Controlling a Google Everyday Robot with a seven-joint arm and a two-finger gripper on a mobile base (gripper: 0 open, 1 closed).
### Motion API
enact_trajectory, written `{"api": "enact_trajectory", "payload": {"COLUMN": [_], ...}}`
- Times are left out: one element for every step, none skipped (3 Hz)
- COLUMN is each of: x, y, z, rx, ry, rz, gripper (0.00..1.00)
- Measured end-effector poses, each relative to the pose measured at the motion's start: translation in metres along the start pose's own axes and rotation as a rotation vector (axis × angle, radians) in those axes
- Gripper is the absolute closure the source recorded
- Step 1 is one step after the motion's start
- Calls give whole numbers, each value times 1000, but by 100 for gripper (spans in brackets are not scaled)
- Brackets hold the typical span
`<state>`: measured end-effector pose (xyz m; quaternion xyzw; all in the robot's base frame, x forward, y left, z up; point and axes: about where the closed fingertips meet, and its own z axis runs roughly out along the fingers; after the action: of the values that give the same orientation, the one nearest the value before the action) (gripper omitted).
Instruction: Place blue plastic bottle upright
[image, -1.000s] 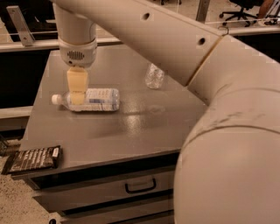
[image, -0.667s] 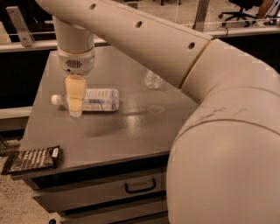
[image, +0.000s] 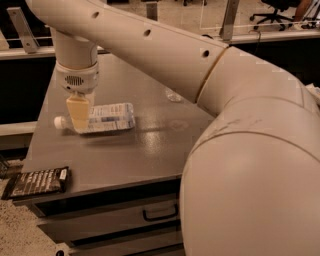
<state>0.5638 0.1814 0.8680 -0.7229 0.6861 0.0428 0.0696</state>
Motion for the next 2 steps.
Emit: {"api": "enact_trajectory", "payload": {"x": [-6,-9], "y": [4,7], "z": [4,-5], "rx": [-16,-12], "ry": [-3,-52], "rz": [-10,-39], "gripper": [65,88]}}
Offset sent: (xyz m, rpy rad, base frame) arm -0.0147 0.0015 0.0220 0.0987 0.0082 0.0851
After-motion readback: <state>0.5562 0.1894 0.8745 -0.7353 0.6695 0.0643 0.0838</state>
